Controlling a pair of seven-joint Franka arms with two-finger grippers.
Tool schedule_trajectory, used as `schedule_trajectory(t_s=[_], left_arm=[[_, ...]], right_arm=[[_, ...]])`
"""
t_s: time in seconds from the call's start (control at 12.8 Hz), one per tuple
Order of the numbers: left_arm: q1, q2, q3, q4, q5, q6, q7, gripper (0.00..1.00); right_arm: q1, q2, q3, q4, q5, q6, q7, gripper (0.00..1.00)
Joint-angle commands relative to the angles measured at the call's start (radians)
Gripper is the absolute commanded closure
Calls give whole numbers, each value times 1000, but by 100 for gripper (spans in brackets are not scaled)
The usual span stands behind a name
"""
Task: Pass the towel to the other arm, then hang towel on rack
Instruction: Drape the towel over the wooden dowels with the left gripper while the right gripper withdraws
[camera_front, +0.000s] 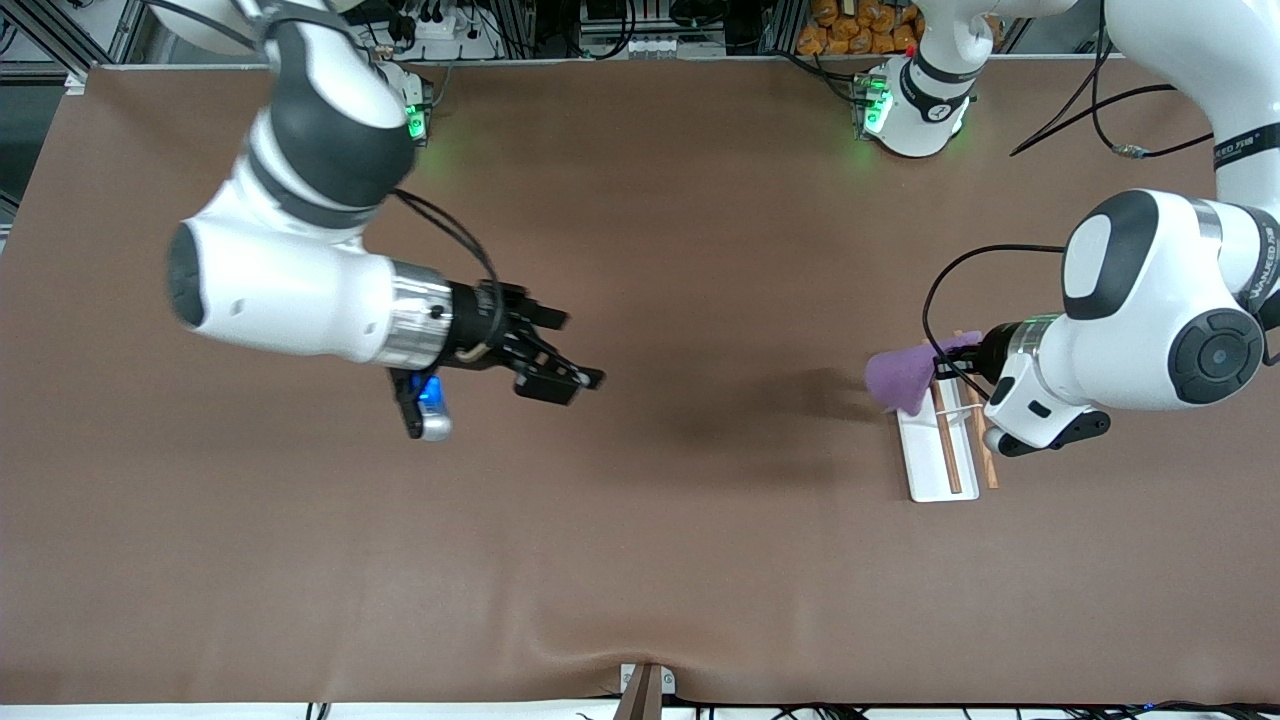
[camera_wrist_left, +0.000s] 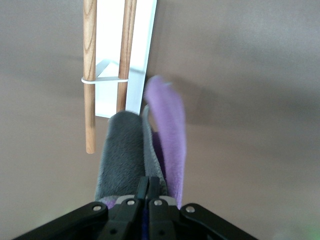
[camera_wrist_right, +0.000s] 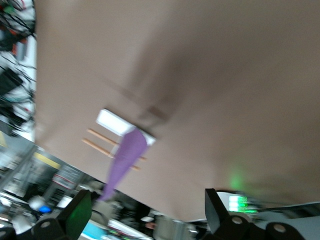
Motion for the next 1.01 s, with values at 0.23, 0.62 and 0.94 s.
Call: schedule_trajectory(t_s=[0.23,0.62,0.94], left_arm=[[-11,0,-3,30,15,18,-75,100],[13,23,4,24,32,36,-18,100],[45,36,7,22,122,38,61,100]], right_arm=[[-111,-120,18,-20,-476,-312,-449,0],[-202,-162,15,-66,-742,-361,-1007,0],[-365,-169,16,-138,-736,-352,-1208,0]])
